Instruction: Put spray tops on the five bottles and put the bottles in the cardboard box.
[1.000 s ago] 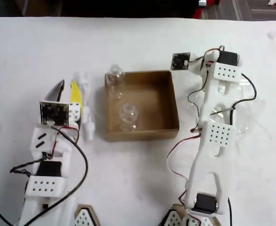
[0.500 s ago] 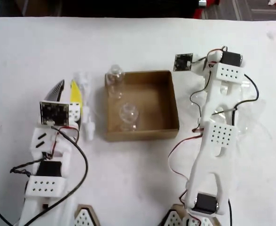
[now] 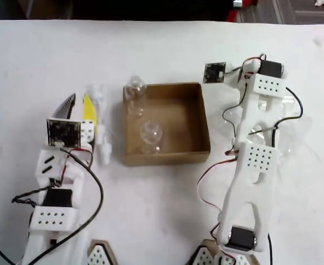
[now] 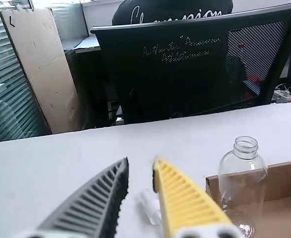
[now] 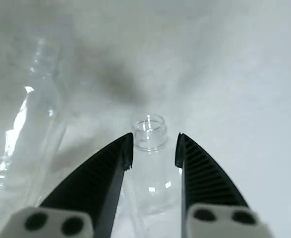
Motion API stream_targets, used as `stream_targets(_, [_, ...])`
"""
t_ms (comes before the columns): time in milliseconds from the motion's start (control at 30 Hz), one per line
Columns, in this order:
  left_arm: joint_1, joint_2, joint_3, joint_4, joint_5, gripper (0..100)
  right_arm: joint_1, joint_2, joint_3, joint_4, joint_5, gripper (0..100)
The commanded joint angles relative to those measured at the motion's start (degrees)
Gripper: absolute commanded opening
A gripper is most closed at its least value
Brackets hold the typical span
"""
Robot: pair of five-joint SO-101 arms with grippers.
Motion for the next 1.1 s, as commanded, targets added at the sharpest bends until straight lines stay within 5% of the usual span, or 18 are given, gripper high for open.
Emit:
stream_targets(0, [-0.1,0.1,-1.0,-1.8,-0.5,8,-0.5,-1.6,-3.0,-0.8,0.5,12.3])
stream_targets(300, [-0.1,0.1,-1.0,-1.8,-0.5,8,-1.0,-1.6,-2.5,1.0,0.6,19.7])
stream_targets(1067, [-0.1,0.1,-1.0,-1.8,-0.5,8,-0.9,0.4,-2.9,0.8,0.7,18.7])
